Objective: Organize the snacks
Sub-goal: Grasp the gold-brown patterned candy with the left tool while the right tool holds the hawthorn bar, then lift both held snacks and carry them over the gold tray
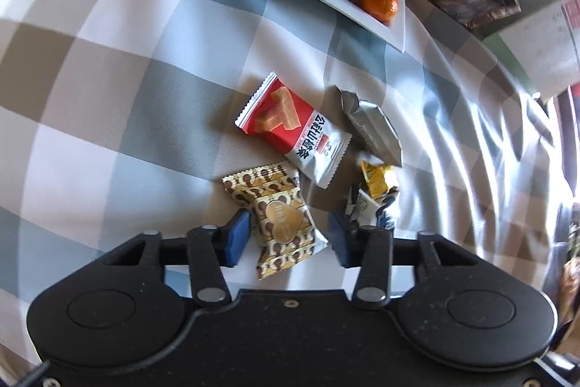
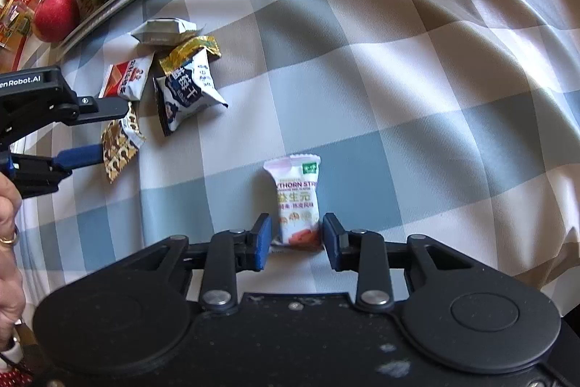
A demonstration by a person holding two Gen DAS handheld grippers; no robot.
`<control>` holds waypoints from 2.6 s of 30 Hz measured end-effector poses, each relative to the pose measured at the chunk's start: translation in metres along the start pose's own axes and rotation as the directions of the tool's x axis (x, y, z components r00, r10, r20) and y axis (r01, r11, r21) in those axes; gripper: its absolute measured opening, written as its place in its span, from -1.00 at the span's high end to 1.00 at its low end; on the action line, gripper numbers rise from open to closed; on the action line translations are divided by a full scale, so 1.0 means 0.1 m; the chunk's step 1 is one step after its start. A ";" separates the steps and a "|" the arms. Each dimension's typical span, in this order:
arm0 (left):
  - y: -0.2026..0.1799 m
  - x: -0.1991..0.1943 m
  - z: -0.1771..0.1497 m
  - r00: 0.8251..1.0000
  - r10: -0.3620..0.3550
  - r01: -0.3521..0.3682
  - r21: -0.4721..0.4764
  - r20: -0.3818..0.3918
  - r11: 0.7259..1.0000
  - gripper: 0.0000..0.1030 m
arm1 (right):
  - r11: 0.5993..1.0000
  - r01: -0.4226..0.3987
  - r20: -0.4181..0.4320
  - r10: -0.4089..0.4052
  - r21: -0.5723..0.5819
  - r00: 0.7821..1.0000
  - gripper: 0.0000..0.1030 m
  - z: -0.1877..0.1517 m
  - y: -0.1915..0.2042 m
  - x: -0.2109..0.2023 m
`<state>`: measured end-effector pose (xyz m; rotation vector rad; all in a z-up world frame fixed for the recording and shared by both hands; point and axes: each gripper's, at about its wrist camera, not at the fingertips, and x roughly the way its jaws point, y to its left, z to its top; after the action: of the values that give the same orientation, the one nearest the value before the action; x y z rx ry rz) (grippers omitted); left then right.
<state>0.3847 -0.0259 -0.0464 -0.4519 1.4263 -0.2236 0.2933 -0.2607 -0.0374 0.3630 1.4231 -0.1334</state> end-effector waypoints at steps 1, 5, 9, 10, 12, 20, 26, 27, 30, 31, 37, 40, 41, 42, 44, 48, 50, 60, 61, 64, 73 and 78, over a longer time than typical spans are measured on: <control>-0.02 0.00 -0.02 1.000 0.008 -0.008 0.020 0.002 1.000 0.10 | 1.000 0.001 0.000 -0.001 -0.001 1.000 0.40 -0.01 -0.01 -0.01; -0.09 0.04 -0.08 0.999 0.045 -0.045 0.086 -0.001 0.995 0.20 | 1.000 0.001 0.000 -0.001 -0.003 1.000 0.55 -0.01 -0.05 -0.03; -0.21 0.03 -0.12 0.995 0.096 -0.099 0.143 0.029 0.985 0.29 | 0.999 0.017 0.006 -0.017 -0.032 1.000 0.62 -0.03 -0.04 -0.05; -0.22 0.01 -0.12 0.994 0.102 -0.106 0.151 0.033 0.983 0.30 | 0.999 0.016 0.010 -0.016 -0.036 1.000 0.62 -0.03 -0.04 -0.06; -0.25 -0.02 -0.12 0.994 0.100 -0.106 0.160 0.043 0.981 0.30 | 1.000 0.010 0.015 -0.010 -0.030 1.000 0.63 -0.03 -0.06 -0.08; -0.25 0.00 -0.11 0.992 0.120 -0.124 0.140 0.041 0.982 0.23 | 0.999 -0.025 0.024 0.025 0.019 0.999 0.63 0.04 -0.17 -0.15; -0.27 0.04 -0.10 0.986 0.151 -0.157 0.102 0.063 0.982 0.05 | 0.999 -0.032 0.000 0.032 0.029 0.999 0.62 0.02 -0.16 -0.11; -0.29 0.04 -0.09 0.985 0.160 -0.167 0.102 0.069 0.981 0.05 | 0.999 -0.034 -0.002 0.034 0.028 0.999 0.62 0.02 -0.16 -0.11; -0.34 0.09 -0.10 0.981 0.179 -0.187 0.113 0.076 0.976 0.03 | 0.999 -0.028 0.000 0.028 0.022 1.000 0.62 0.02 -0.14 -0.09; -0.35 0.11 -0.11 0.979 0.187 -0.195 0.115 0.075 0.974 0.02 | 0.999 -0.025 -0.001 0.025 0.023 1.000 0.62 0.02 -0.14 -0.09; -0.40 0.20 -0.08 0.967 0.240 -0.249 0.118 0.084 0.961 0.02 | 1.000 -0.014 -0.002 0.014 0.016 1.000 0.62 0.03 -0.12 -0.05; -0.41 0.21 -0.07 0.963 0.255 -0.265 0.129 0.091 0.956 0.14 | 1.000 -0.007 0.003 0.007 0.010 1.000 0.62 0.03 -0.12 -0.04; -0.41 0.20 -0.07 0.963 0.254 -0.264 0.131 0.094 0.956 0.20 | 1.000 -0.005 0.004 0.005 0.008 1.000 0.62 0.02 -0.11 -0.04; -0.40 0.20 -0.07 0.963 0.254 -0.264 0.128 0.093 0.956 0.22 | 1.000 -0.004 0.005 0.004 0.009 1.000 0.62 0.02 -0.12 -0.05; -0.39 0.17 -0.08 0.963 0.258 -0.266 0.115 0.083 0.957 0.22 | 1.000 -0.001 0.008 0.000 0.009 1.000 0.62 0.02 -0.11 -0.05; -0.39 0.05 -0.20 0.960 0.273 -0.279 0.119 0.063 0.953 0.22 | 1.000 0.008 0.011 -0.008 -0.003 1.000 0.62 0.03 -0.10 -0.06; -0.39 -0.06 -0.32 0.962 0.266 -0.272 0.122 0.065 0.955 0.22 | 1.000 0.002 0.004 -0.002 -0.011 1.000 0.62 0.02 -0.09 -0.07; -0.27 -0.89 -1.44 0.976 0.181 -0.203 0.202 0.119 0.958 0.22 | 1.000 -0.016 0.095 0.018 -0.014 0.995 0.62 -0.35 -0.14 -0.39; -0.25 -0.95 -1.56 0.976 0.177 -0.200 0.207 0.123 0.958 0.22 | 0.999 -0.034 0.105 0.034 -0.008 0.994 0.62 -0.44 -0.16 -0.46; -0.16 -1.09 -1.94 0.972 0.196 -0.222 0.218 0.133 0.950 0.22 | 0.997 -0.077 0.131 0.077 0.001 0.988 0.62 -0.77 -0.18 -0.66; 0.05 -1.15 -2.76 0.982 0.179 -0.188 0.190 0.064 0.964 0.22 | 0.990 -0.138 0.165 0.142 -0.034 0.976 0.62 -1.86 -0.14 -1.03; 0.02 -1.11 -3.04 0.977 0.200 -0.210 0.202 0.071 0.957 0.22 | 0.988 -0.146 0.156 0.152 -0.049 0.976 0.62 -2.29 -0.13 -1.06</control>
<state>0.0704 -0.0291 0.0289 -0.1346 1.3728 -0.1901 0.0582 -0.2115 0.0404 0.4182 1.2337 -0.0131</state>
